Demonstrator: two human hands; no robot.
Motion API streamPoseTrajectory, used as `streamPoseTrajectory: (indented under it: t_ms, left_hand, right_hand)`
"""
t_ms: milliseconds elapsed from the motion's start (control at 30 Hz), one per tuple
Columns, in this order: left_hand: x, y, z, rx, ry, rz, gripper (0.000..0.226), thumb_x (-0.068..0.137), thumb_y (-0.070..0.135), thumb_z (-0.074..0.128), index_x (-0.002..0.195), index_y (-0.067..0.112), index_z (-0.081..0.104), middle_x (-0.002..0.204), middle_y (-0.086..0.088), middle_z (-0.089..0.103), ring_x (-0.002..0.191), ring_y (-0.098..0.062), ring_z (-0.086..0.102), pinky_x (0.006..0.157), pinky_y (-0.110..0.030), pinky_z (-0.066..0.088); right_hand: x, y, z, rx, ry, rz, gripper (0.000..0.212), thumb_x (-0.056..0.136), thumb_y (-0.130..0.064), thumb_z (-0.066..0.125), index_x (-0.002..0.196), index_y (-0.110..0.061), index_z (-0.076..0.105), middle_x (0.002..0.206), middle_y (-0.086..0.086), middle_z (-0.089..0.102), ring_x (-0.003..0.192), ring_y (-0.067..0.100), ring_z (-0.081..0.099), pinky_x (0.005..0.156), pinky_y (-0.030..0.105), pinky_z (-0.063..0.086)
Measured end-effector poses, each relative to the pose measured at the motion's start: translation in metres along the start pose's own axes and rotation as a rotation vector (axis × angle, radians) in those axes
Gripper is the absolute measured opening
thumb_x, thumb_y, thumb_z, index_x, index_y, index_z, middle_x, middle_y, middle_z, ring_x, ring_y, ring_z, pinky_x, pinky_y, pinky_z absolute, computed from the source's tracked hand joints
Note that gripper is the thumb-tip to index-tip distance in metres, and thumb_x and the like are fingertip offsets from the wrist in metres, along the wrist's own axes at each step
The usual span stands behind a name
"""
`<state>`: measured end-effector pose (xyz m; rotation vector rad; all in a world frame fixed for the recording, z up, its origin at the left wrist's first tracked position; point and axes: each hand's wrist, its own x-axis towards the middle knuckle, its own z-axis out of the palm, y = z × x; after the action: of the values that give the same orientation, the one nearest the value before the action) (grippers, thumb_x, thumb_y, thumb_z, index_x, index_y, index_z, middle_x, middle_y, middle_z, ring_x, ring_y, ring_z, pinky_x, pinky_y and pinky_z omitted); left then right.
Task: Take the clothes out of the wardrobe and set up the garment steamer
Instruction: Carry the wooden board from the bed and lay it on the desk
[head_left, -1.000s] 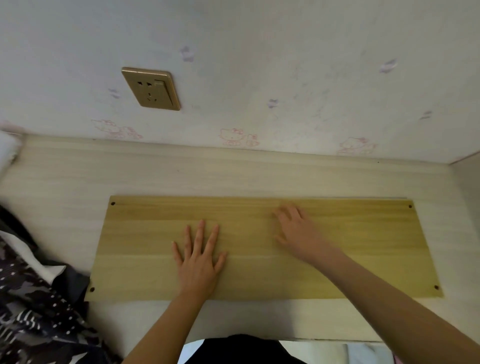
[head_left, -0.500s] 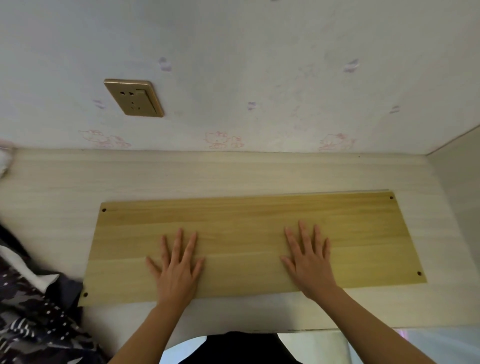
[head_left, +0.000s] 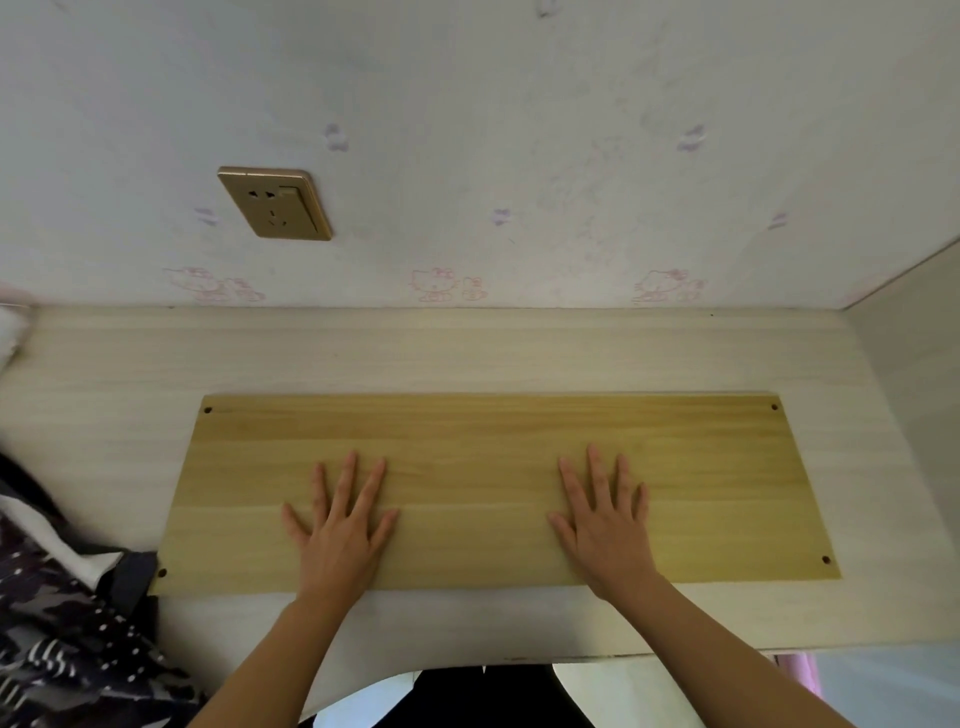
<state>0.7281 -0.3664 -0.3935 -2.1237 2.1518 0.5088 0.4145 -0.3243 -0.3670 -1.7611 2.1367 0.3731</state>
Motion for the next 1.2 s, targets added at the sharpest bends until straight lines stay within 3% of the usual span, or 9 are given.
streamPoseTrajectory:
  t_ms: [300,567,700,800,900,1000,1133,1200]
  left_hand:
    - [0.000,-0.009,-0.002,-0.022,-0.020,0.001,0.065,0.083,0.071,0.004,0.145,0.054,-0.006,0.159,0.018,-0.008,0.147,-0.022,-0.014,0.109,-0.068,0.001]
    - [0.000,-0.011,-0.001,-0.022,-0.018,0.020,0.067,0.083,0.071,0.004,0.147,0.051,0.000,0.160,0.015,-0.003,0.148,-0.024,-0.012,0.108,-0.069,0.000]
    - [-0.005,-0.011,-0.003,-0.043,-0.033,0.025,0.071,0.080,0.071,0.002,0.147,0.050,-0.002,0.160,0.015,-0.007,0.147,-0.024,-0.016,0.108,-0.068,-0.002]
    - [-0.009,-0.013,-0.004,-0.048,-0.056,0.025,0.065,0.086,0.070,0.010,0.147,0.050,-0.005,0.160,0.015,-0.011,0.146,-0.024,-0.018,0.109,-0.067,-0.003]
    - [-0.008,-0.012,-0.008,-0.051,-0.074,0.028,0.062,0.094,0.062,0.024,0.147,0.050,-0.005,0.160,0.015,-0.012,0.146,-0.024,-0.019,0.110,-0.067,-0.002]
    - [-0.008,-0.008,-0.011,-0.044,-0.069,0.032,0.062,0.096,0.056,0.031,0.149,0.046,0.001,0.160,0.013,-0.010,0.147,-0.026,-0.015,0.110,-0.066,0.002]
    - [-0.009,0.011,-0.018,-0.111,0.024,0.152,0.065,0.091,0.023,0.053,0.150,0.029,0.027,0.161,0.004,0.011,0.147,-0.030,0.009,0.112,-0.060,0.016]
    - [-0.014,0.031,-0.019,-0.147,0.066,0.248,0.062,0.088,0.012,0.056,0.146,0.021,0.038,0.157,-0.002,0.026,0.143,-0.033,0.021,0.112,-0.056,0.021]
  right_hand:
    - [-0.001,-0.007,0.008,0.000,0.016,-0.008,0.070,0.091,-0.066,0.005,0.151,-0.032,0.015,0.160,0.009,0.012,0.142,0.046,0.013,0.106,0.067,0.024]
    - [-0.001,-0.006,0.012,-0.005,0.056,-0.013,0.074,0.081,-0.073,-0.011,0.148,-0.040,-0.012,0.160,0.002,-0.012,0.145,0.040,-0.009,0.112,0.062,0.007]
    - [-0.005,-0.010,0.003,-0.001,0.041,-0.012,0.083,0.077,-0.075,-0.008,0.150,-0.037,-0.005,0.160,0.003,-0.012,0.145,0.039,-0.010,0.114,0.058,0.005]
    - [-0.012,-0.017,-0.001,0.030,0.044,0.039,0.077,0.085,-0.067,0.006,0.152,-0.029,0.004,0.161,0.006,-0.005,0.145,0.039,-0.006,0.115,0.056,0.008]
    - [-0.022,-0.021,0.001,0.057,0.022,0.037,0.067,0.097,-0.053,0.024,0.152,-0.023,0.000,0.160,0.007,-0.006,0.146,0.036,-0.008,0.117,0.051,0.008]
    - [-0.036,-0.018,0.001,0.117,0.021,0.034,0.062,0.101,-0.041,0.030,0.152,-0.018,0.003,0.161,0.007,-0.003,0.146,0.032,-0.007,0.118,0.046,0.009]
    - [-0.061,-0.008,0.005,0.156,0.016,0.034,0.065,0.090,-0.001,0.038,0.150,-0.005,0.014,0.159,0.015,0.006,0.147,0.033,-0.003,0.119,0.044,0.013]
    - [-0.077,0.000,0.008,0.200,0.043,0.064,0.064,0.088,0.003,0.034,0.149,-0.003,0.017,0.158,0.016,0.013,0.147,0.033,0.002,0.118,0.044,0.015]
